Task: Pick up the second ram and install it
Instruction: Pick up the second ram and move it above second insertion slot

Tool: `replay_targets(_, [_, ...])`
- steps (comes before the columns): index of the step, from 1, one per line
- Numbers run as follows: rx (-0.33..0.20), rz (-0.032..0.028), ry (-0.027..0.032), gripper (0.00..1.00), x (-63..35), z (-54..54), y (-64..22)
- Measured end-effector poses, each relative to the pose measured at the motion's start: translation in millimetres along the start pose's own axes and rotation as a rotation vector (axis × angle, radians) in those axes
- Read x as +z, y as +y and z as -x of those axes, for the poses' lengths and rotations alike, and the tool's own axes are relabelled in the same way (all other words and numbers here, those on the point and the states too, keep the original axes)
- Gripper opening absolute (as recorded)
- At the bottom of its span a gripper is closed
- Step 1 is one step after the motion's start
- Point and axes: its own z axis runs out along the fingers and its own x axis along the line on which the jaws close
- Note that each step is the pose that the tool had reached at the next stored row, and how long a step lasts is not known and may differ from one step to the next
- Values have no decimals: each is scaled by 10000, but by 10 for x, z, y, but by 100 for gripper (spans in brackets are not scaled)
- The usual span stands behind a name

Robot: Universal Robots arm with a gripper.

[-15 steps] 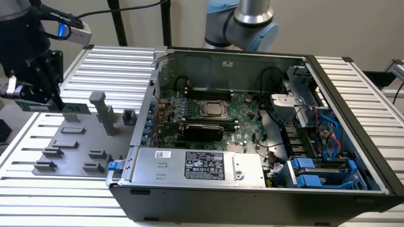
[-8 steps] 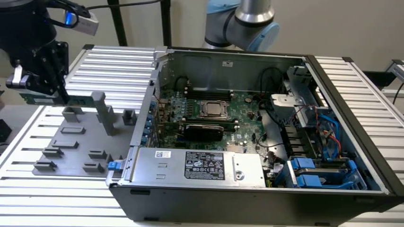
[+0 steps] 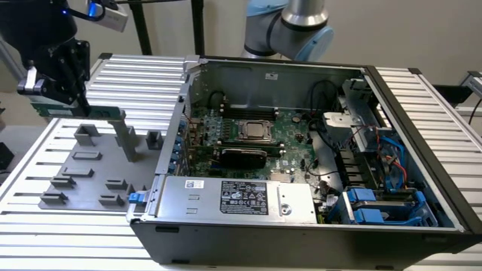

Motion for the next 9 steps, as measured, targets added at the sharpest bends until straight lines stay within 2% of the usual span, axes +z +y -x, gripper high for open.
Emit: replay_targets(9, [0,1,-26,14,-113,58,-238])
